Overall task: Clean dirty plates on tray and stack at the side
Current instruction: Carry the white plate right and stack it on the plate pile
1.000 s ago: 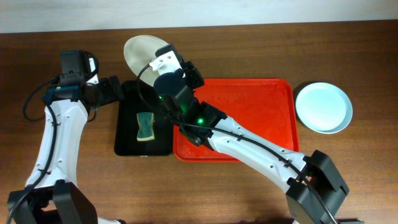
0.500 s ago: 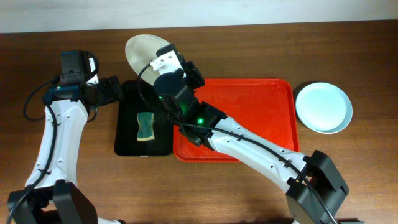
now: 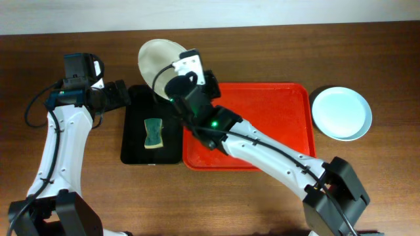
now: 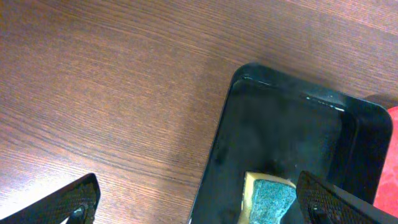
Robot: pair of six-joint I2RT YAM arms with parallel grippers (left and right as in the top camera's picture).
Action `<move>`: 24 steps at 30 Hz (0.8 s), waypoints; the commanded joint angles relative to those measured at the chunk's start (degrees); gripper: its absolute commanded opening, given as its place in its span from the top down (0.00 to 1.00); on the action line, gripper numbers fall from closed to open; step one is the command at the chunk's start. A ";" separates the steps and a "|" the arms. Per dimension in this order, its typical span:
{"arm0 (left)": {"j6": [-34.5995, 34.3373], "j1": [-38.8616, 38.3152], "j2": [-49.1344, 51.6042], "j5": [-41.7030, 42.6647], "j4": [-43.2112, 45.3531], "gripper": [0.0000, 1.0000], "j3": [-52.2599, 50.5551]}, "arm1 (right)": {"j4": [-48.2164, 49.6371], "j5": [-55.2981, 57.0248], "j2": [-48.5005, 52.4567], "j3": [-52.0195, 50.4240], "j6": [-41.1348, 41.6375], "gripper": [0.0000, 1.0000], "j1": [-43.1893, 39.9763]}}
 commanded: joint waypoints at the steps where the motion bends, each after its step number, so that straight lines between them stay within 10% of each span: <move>1: 0.11 0.11 -0.24 -0.42 -0.04 0.01 0.59 | -3.85 -4.11 -1.49 1.18 10.36 0.96 -3.72; 13: 0.11 0.11 -0.22 -0.42 -0.04 0.01 0.59 | -21.81 -33.86 -12.02 1.18 20.17 0.96 -25.73; 24: 0.11 0.11 -0.24 -0.39 -0.04 0.01 0.59 | -44.04 -46.12 -12.96 1.18 19.39 0.96 -63.54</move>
